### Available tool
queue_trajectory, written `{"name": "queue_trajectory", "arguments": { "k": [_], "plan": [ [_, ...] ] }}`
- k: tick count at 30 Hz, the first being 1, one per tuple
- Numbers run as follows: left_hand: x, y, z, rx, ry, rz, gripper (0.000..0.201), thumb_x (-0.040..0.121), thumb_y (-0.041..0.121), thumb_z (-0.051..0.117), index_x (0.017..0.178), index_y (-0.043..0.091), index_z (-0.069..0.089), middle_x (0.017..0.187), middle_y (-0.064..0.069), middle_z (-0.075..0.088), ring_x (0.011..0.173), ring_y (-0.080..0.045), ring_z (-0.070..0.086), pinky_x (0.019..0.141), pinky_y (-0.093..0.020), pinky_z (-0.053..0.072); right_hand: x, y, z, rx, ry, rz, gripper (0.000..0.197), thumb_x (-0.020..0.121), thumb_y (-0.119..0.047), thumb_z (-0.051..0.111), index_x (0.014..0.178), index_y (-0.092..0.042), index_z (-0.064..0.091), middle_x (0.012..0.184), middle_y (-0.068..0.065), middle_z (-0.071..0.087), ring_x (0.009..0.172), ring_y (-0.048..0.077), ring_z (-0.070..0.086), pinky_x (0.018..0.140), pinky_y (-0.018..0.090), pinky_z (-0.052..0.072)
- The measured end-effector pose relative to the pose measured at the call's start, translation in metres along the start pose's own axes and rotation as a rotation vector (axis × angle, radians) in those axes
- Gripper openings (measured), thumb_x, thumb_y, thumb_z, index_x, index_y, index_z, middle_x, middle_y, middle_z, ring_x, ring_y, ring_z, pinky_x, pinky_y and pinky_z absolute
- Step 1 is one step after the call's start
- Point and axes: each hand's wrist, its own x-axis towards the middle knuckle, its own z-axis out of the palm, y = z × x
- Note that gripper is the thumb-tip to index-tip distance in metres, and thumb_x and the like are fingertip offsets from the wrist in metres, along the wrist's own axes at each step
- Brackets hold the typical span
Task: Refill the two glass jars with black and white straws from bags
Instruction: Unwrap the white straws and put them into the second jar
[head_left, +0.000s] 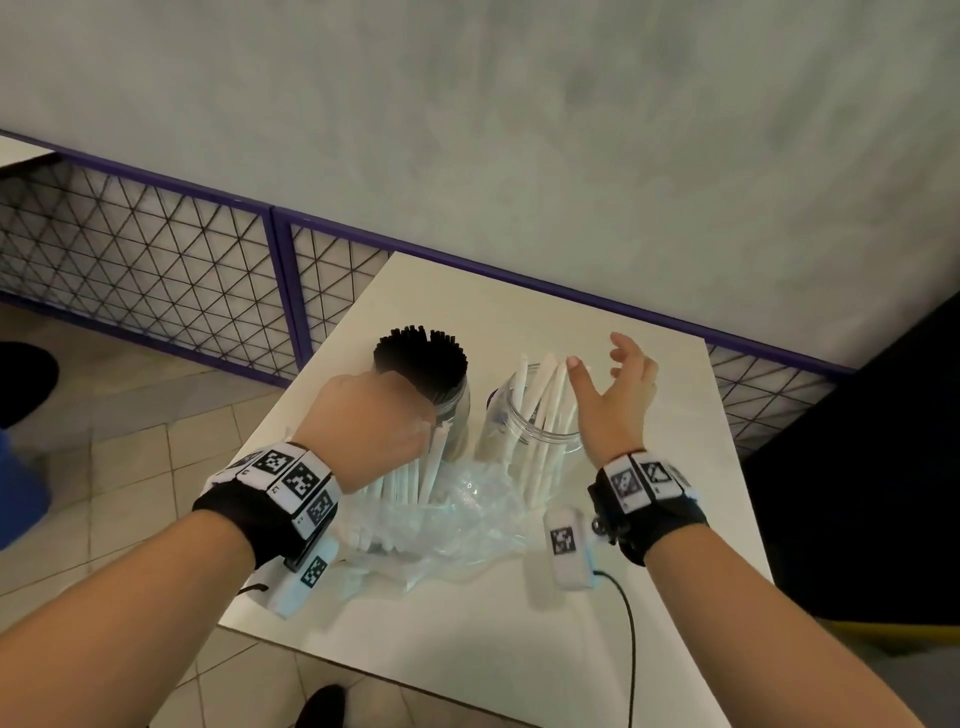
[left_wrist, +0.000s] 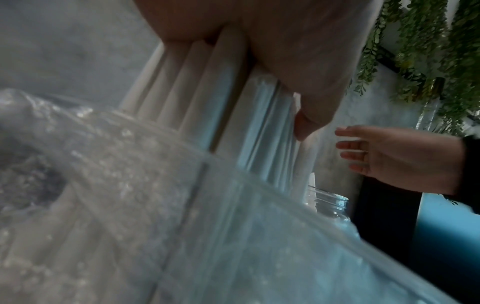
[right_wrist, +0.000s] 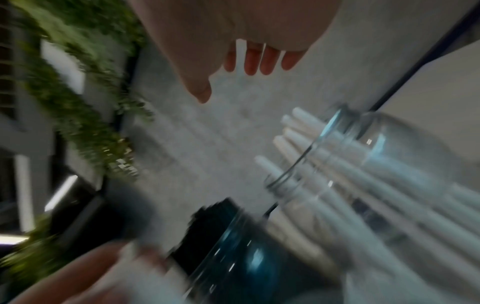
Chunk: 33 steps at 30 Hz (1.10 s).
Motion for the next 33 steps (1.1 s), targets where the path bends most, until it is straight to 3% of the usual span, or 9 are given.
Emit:
{"name": "queue_trajectory", "arguments": {
  "k": [3, 6, 8, 12, 16, 19, 22, 29, 33],
  "plan": [
    [-0.001, 0.000, 0.000, 0.003, -0.007, 0.006, 0.039, 0.079, 0.058, 0.033, 0.099, 0.043, 0.063, 0.103, 0.017, 0.057, 0.092, -0.011, 0.055, 0.087, -0.036, 0.037, -0.047, -0.021, 0.002, 0.215, -0.280, -0.009, 0.038, 0.089, -0.017, 0.062, 0.123, -0.024, 0.046, 0.116, -0.002, 0.050, 0.102, 0.013, 0.052, 0.087, 0.023, 0.049],
    [-0.001, 0.000, -0.001, 0.020, -0.020, 0.006, 0.042, 0.078, 0.060, 0.032, 0.105, 0.043, 0.060, 0.107, 0.018, 0.056, 0.097, -0.012, 0.055, 0.089, -0.035, 0.035, -0.092, -0.031, 0.020, 0.364, -0.642, 0.125, 0.051, 0.088, -0.007, 0.062, 0.129, -0.026, 0.040, 0.119, -0.007, 0.051, 0.106, 0.007, 0.053, 0.082, 0.012, 0.048],
    [-0.002, 0.000, -0.001, 0.018, -0.022, 0.008, 0.050, 0.078, 0.064, 0.031, 0.114, 0.040, 0.055, 0.114, 0.016, 0.057, 0.103, -0.013, 0.056, 0.091, -0.037, 0.037, -0.109, -0.030, 0.035, 0.422, -0.744, 0.179, 0.062, 0.087, -0.005, 0.064, 0.136, -0.026, 0.034, 0.122, -0.014, 0.048, 0.112, 0.005, 0.050, 0.087, 0.013, 0.047],
    [-0.007, 0.002, -0.005, -0.011, -0.055, -0.006, 0.075, 0.072, 0.078, 0.031, 0.132, 0.034, 0.040, 0.124, 0.011, 0.058, 0.112, -0.014, 0.054, 0.097, -0.038, 0.035, -0.115, -0.023, 0.061, 0.383, -0.773, 0.196, 0.076, 0.081, -0.010, 0.071, 0.142, -0.027, 0.029, 0.131, -0.009, 0.048, 0.121, 0.009, 0.048, 0.094, 0.018, 0.041],
    [-0.013, 0.007, -0.007, -0.008, -0.088, -0.010, 0.089, 0.062, 0.084, 0.036, 0.135, 0.033, 0.035, 0.123, 0.011, 0.057, 0.113, -0.013, 0.052, 0.099, -0.035, 0.033, -0.114, -0.021, 0.075, 0.466, -0.738, 0.238, 0.085, 0.067, -0.006, 0.078, 0.138, -0.021, 0.034, 0.125, 0.003, 0.056, 0.113, 0.015, 0.058, 0.097, 0.035, 0.050],
    [-0.018, 0.006, -0.007, -0.002, -0.068, 0.007, 0.079, 0.065, 0.077, 0.041, 0.131, 0.034, 0.041, 0.120, 0.011, 0.057, 0.110, -0.014, 0.053, 0.098, -0.034, 0.033, -0.111, -0.018, 0.078, 0.478, -0.722, 0.227, 0.065, 0.064, 0.001, 0.080, 0.119, -0.018, 0.051, 0.106, -0.001, 0.063, 0.096, 0.010, 0.062, 0.082, 0.029, 0.054],
    [-0.021, -0.001, -0.007, 0.010, -0.054, 0.042, 0.058, 0.072, 0.071, 0.039, 0.118, 0.039, 0.052, 0.115, 0.015, 0.057, 0.106, -0.013, 0.054, 0.095, -0.034, 0.032, -0.109, -0.017, 0.073, 0.478, -0.725, 0.230, 0.042, 0.067, 0.001, 0.080, 0.101, -0.011, 0.058, 0.091, -0.001, 0.063, 0.083, 0.010, 0.061, 0.070, 0.023, 0.051],
    [-0.022, -0.007, -0.007, 0.005, -0.052, 0.062, 0.050, 0.076, 0.070, 0.034, 0.108, 0.039, 0.055, 0.108, 0.018, 0.058, 0.102, -0.010, 0.053, 0.092, -0.031, 0.030, -0.104, -0.024, 0.072, 0.405, -0.793, 0.172, 0.041, 0.069, -0.003, 0.081, 0.104, -0.011, 0.060, 0.097, 0.003, 0.067, 0.087, 0.008, 0.063, 0.076, 0.022, 0.051],
    [-0.021, -0.006, -0.007, -0.001, -0.057, 0.054, 0.053, 0.074, 0.073, 0.035, 0.108, 0.037, 0.054, 0.108, 0.019, 0.059, 0.102, -0.010, 0.054, 0.093, -0.031, 0.031, -0.100, -0.028, 0.069, 0.369, -0.803, 0.169, 0.026, 0.073, -0.005, 0.078, 0.089, -0.020, 0.063, 0.086, -0.006, 0.066, 0.079, 0.004, 0.062, 0.073, 0.022, 0.050]
  ]
}}
